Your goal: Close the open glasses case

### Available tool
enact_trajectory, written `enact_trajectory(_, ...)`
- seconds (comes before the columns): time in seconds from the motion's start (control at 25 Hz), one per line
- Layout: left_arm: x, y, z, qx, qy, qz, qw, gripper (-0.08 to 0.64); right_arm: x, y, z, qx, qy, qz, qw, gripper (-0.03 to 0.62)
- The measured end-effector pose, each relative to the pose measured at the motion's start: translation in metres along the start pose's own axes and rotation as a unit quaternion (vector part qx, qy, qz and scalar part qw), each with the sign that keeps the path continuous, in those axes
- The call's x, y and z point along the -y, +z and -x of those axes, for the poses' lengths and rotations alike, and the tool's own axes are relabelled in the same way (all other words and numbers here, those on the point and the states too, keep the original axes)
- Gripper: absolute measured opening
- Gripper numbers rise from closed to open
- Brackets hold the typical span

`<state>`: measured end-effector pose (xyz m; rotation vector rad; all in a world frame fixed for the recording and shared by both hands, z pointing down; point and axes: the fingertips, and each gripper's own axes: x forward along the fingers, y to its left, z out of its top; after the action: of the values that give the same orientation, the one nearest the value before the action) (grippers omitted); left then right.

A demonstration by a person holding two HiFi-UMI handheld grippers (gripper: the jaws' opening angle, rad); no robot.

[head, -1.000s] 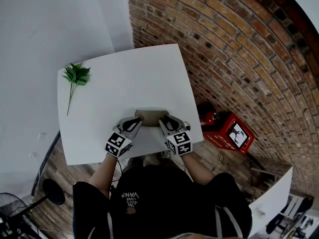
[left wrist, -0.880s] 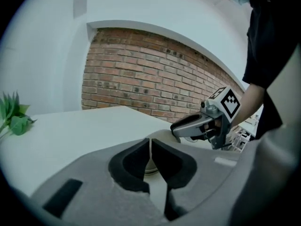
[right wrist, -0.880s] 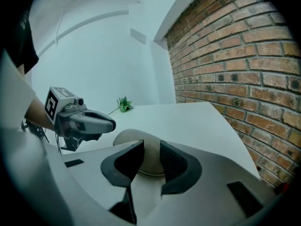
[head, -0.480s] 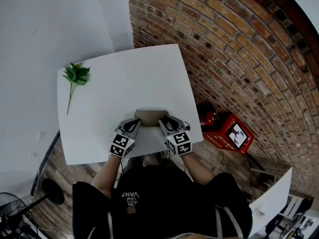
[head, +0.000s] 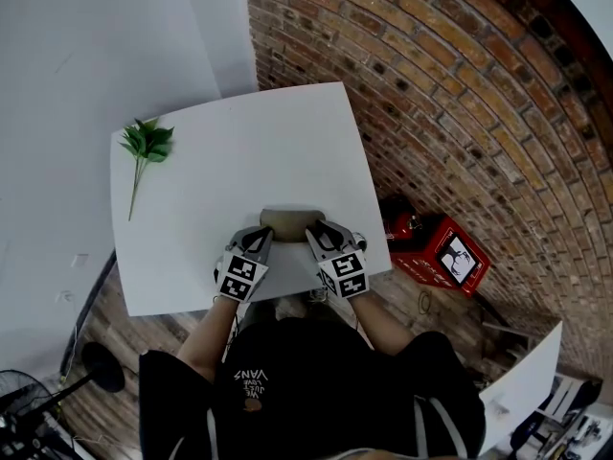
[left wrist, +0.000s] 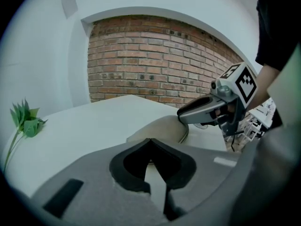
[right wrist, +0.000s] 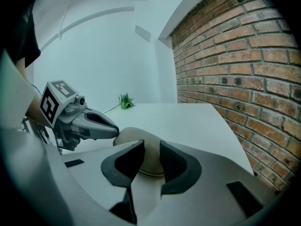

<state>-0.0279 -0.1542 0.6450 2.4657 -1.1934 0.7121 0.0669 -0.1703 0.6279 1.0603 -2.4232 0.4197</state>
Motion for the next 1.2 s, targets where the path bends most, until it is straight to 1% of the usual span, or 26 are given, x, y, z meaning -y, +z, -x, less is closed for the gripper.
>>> enact_trajectory(0.12,0.0,-0.001,-0.002,-0.014,-0.002,-0.001,0.9999,0.009,0.0,0.0,-0.001,-0.004,0.002,0.002,1.0,0.106)
enact_trajectory(0.2,0.0,-0.002,-0.002,-0.016,-0.001,0.001,0.9999,0.009,0.0,-0.001,-0.001,-0.005,0.002,0.001,1.0,0.106)
enact_trajectory(0.32,0.0,-0.001,-0.001,-0.004,0.0,0.012,0.9999,0.009,0.001,-0.001,0.0,-0.002,-0.004,-0.006,1.0,0.105)
enact_trajectory(0.48,0.002,0.002,0.003,0.015,-0.003,0.035,0.9993,0.008,-0.001,0.0,0.002,-0.003,-0.005,-0.007,1.0,0.106)
enact_trajectory(0.56,0.002,0.007,0.004,0.03,0.002,0.045,0.9985,0.008,-0.002,0.0,0.002,-0.005,0.0,-0.005,1.0,0.125)
enact_trajectory(0.68,0.001,0.013,0.004,0.041,0.01,0.044,0.9981,0.008,0.0,-0.002,0.005,-0.007,-0.001,-0.009,1.0,0.14)
enact_trajectory(0.88,-0.004,0.015,0.01,0.047,0.026,0.049,0.9974,0.008,0.003,-0.002,0.011,-0.004,-0.002,-0.015,1.0,0.139)
enact_trajectory(1.04,-0.006,0.017,0.017,0.057,0.042,0.059,0.9958,0.008,0.006,0.003,0.017,0.004,0.001,-0.016,1.0,0.132)
enact_trajectory(1.2,-0.003,0.025,0.025,0.074,0.054,0.067,0.9936,0.008,0.005,0.011,0.025,0.019,0.014,-0.011,1.0,0.112)
